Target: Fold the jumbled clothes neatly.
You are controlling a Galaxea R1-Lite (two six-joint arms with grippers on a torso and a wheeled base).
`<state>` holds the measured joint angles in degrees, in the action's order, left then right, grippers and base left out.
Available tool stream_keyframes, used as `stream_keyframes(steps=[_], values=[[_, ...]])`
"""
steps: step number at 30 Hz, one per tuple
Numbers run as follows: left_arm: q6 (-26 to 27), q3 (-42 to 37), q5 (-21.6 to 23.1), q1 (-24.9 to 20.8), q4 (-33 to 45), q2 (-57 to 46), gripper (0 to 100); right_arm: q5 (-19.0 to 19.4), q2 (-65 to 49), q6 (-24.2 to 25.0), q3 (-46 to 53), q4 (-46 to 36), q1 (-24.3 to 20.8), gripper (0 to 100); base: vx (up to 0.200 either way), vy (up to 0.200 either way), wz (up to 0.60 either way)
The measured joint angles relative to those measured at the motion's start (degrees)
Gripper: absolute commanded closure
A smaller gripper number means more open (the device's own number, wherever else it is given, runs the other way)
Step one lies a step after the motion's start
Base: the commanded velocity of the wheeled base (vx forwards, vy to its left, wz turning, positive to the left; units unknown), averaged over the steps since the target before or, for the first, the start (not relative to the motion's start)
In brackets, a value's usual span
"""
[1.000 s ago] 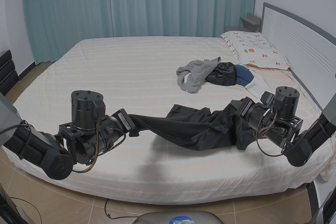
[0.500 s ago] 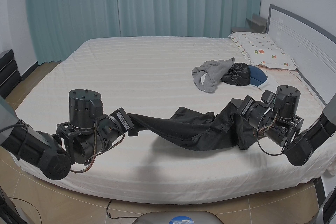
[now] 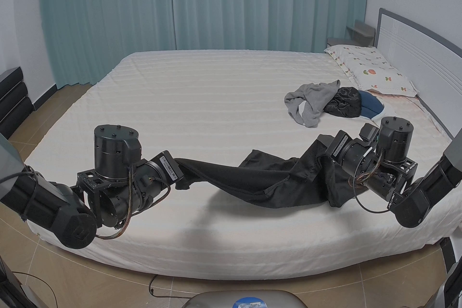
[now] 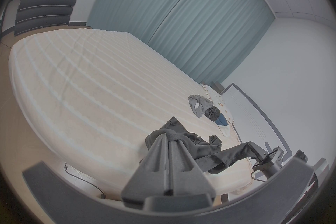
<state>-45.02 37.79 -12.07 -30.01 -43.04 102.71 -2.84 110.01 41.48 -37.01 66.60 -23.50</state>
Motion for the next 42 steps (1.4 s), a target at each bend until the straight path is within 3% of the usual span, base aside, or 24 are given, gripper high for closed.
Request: stream_keyframes(steps=[20, 38, 42], values=[[-0.1, -4.0, 0.0, -0.4, -0.5, -1.5, 100, 0.0, 0.1, 0.0, 0.1, 0.0, -0.4, 100, 0.0, 0.2, 0.0], [-0.5, -8.2, 0.0, -0.4, -0.5, -5.7, 100, -0.7, -4.5, -0.4, 5.5, -0.1, -0.3, 100, 0.0, 0.0, 0.0], [-0.6, -8.9, -0.1, -0.6, -0.4, -6.3, 100, -0.7, -7.1, -0.5, 8.2, -0.1, -0.5, 100, -0.2, 0.0, 0.0]])
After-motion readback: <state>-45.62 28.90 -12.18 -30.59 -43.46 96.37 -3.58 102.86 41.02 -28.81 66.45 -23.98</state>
